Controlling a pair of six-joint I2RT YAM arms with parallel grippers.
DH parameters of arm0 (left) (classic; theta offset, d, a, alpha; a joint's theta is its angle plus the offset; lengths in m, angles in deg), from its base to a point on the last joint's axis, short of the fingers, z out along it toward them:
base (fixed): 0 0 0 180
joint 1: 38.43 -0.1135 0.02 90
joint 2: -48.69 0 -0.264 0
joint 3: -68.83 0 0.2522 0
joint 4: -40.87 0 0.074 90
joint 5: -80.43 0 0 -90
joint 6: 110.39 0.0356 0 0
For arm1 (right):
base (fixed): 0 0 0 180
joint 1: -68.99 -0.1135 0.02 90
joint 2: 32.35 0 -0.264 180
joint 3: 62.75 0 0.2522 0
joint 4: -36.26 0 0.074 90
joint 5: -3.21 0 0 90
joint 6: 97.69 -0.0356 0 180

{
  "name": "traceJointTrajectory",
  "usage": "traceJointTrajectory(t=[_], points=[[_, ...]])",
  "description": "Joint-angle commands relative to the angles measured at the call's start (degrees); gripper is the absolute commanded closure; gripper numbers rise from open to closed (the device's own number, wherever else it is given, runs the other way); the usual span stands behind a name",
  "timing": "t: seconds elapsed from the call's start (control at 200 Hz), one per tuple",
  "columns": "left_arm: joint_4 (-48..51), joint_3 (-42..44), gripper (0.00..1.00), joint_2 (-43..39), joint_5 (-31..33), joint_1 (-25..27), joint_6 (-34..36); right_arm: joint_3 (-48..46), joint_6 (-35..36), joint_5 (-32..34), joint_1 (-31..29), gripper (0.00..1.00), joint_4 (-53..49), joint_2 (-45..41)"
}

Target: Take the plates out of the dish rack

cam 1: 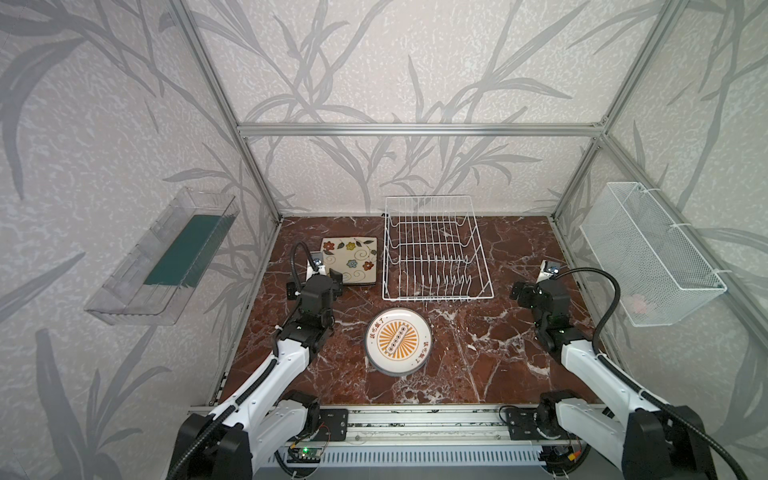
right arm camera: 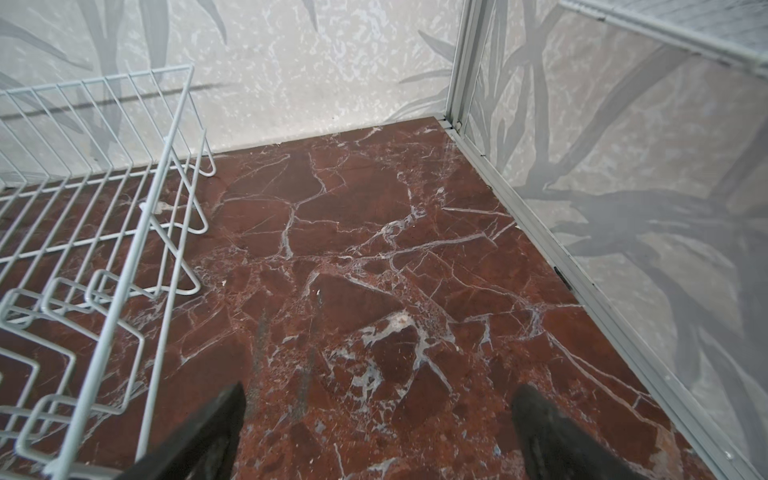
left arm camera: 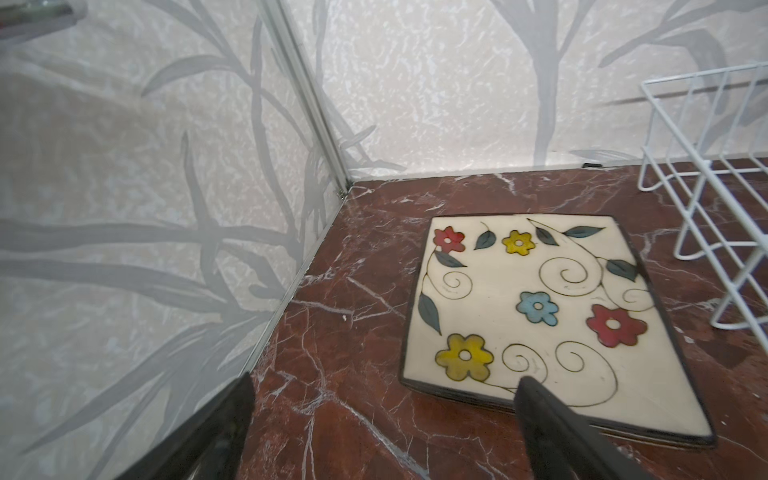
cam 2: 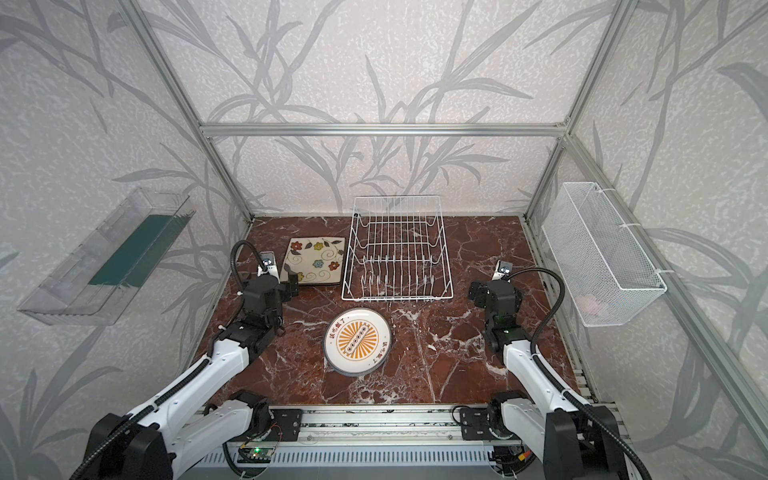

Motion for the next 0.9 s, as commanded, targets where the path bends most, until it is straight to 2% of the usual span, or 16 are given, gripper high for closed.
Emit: traceJointTrajectory(t=[0.0, 0.115, 0.18, 0.26, 0.39, 0.52, 0.615, 0.655, 0.68, 0.755, 0.895], points=[[-3.87, 4.18, 0.01, 0.19, 8.48, -0.17, -8.22, 0.55, 1.65, 1.81, 0.16, 0.01, 5.91, 4.68], [-11.98, 9.54, 0.01, 1.08, 8.13, -0.23, -5.02, -2.59, 3.55, 0.77, 0.18, 0.01, 13.81, 8.59], [-16.06, 10.81, 0.01, 3.18, 10.52, -0.30, -3.91, -4.02, 4.42, 0.71, 0.18, 0.01, 18.72, 11.28], [-22.97, 11.81, 0.01, 7.55, 12.25, -0.54, -2.35, -3.57, 5.28, 0.39, 0.23, 0.01, 21.41, 13.37], [-35.22, 12.46, 0.01, 16.77, 12.38, -1.33, 0.34, -3.34, 8.49, -3.75, 0.22, 0.01, 26.80, 16.77], [-47.12, 12.62, 0.01, 23.46, 7.28, -2.65, 3.94, -5.46, 9.70, -5.09, 0.35, 0.01, 38.91, 23.30], [-53.46, 11.66, 0.01, 28.87, 7.26, -3.98, 4.29, -5.36, 10.69, -8.35, 0.35, 0.01, 37.30, 24.23], [-56.27, 11.72, 0.01, 31.57, 6.49, -4.99, 2.74, -5.44, 10.84, -8.49, 0.34, 0.01, 39.81, 25.89], [-58.79, 11.68, 0.01, 33.10, 6.25, -5.26, 4.07, -5.46, 11.01, -8.50, 0.28, 0.01, 41.54, 26.94], [-52.28, 10.64, 0.01, 31.20, 3.71, -5.24, 2.59, -5.08, 11.75, -8.90, 0.22, 0.01, 43.26, 28.46], [-46.44, 8.28, 0.01, 30.97, -1.56, -7.60, 1.04, -2.19, 11.55, -9.27, 0.13, 0.01, 32.95, 25.51]])
